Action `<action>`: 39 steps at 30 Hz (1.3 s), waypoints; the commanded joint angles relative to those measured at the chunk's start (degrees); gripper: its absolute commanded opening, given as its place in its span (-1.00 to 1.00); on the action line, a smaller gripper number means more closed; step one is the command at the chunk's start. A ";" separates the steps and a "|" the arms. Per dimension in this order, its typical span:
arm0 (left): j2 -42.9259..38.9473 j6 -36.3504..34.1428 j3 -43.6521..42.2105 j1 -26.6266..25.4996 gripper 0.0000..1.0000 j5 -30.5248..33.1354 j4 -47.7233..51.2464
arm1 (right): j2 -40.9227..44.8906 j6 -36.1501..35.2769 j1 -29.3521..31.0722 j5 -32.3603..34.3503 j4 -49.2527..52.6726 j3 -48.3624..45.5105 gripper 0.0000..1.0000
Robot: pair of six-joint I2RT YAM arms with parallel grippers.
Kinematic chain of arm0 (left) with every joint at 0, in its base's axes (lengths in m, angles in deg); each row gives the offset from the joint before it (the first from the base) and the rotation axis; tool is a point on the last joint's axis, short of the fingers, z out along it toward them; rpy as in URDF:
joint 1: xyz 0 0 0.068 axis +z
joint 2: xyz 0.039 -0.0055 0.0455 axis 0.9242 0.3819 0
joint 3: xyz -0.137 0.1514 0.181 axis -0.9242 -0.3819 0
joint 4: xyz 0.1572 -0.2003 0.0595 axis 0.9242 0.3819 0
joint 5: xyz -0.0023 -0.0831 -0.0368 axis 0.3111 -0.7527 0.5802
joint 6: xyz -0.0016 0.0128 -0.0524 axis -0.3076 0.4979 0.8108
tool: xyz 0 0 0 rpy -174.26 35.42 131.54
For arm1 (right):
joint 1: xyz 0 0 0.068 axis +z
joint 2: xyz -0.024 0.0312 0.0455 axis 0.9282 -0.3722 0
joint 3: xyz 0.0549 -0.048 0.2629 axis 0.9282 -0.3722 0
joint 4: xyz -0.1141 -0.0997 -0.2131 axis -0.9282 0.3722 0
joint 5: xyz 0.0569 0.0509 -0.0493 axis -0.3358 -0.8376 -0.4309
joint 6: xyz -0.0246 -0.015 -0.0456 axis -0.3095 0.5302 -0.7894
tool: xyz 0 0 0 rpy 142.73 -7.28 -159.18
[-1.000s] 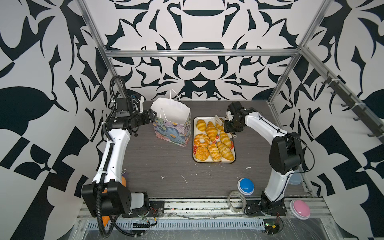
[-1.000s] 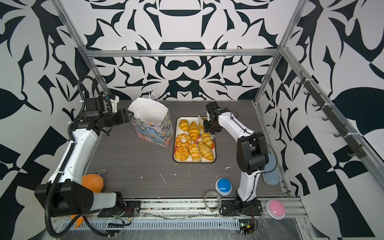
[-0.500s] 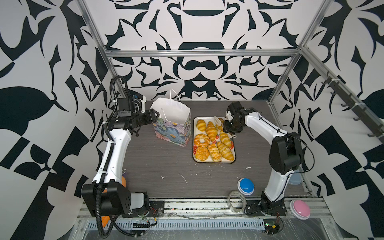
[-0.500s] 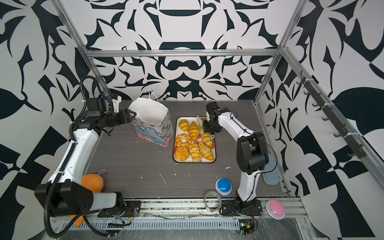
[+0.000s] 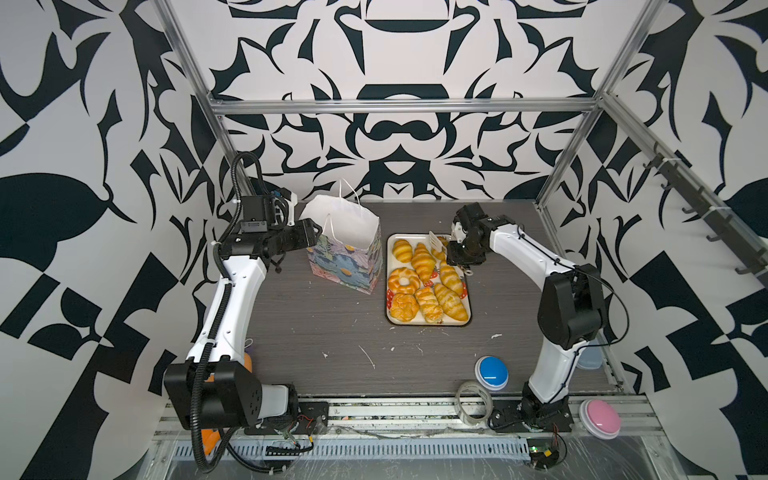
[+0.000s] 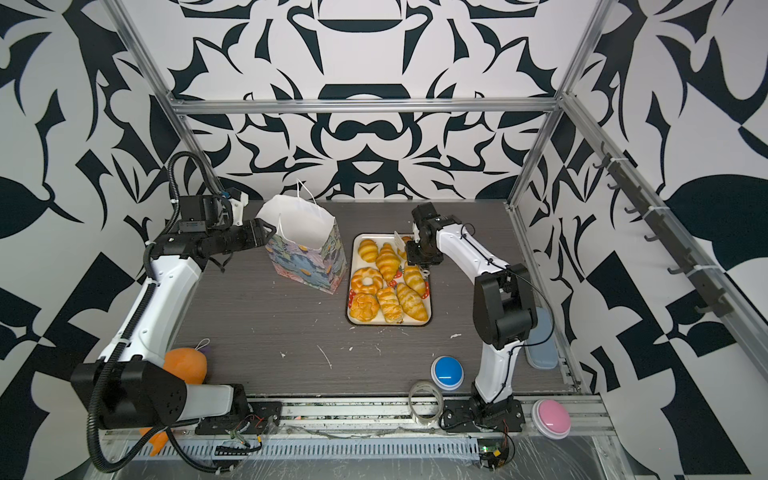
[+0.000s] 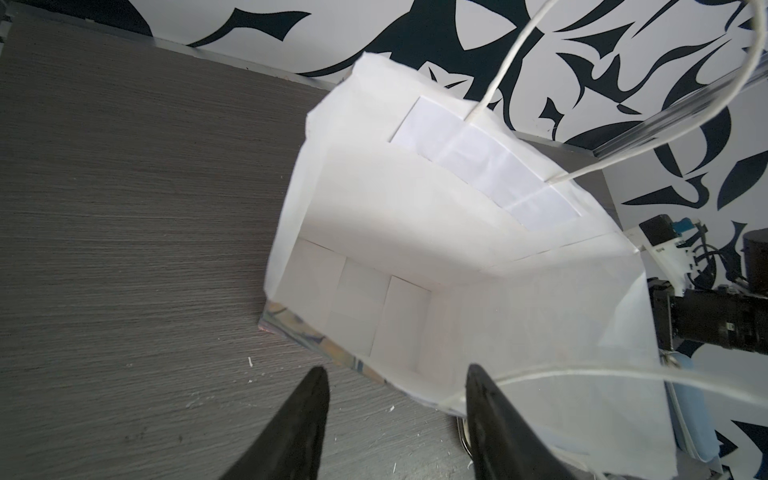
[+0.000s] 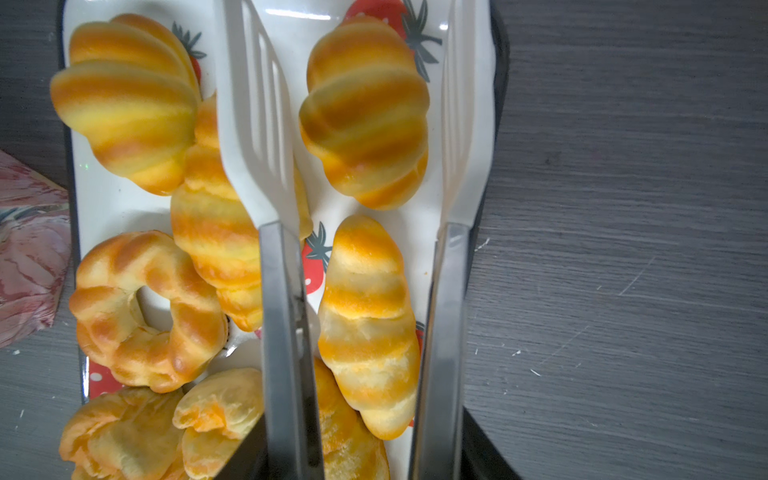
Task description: Place the fake bread into the paper bag
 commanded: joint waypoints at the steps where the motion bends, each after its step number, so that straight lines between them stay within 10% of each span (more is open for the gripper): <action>1: -1.06 0.43 -0.12 -0.30 0.11 1.02 1.94 | 2.10 0.44 0.00 0.18 0.03 0.35 0.04; 39: -4.26 1.74 -5.40 -0.27 0.12 1.63 -1.85 | 6.62 0.54 0.70 3.70 1.18 -0.91 -0.23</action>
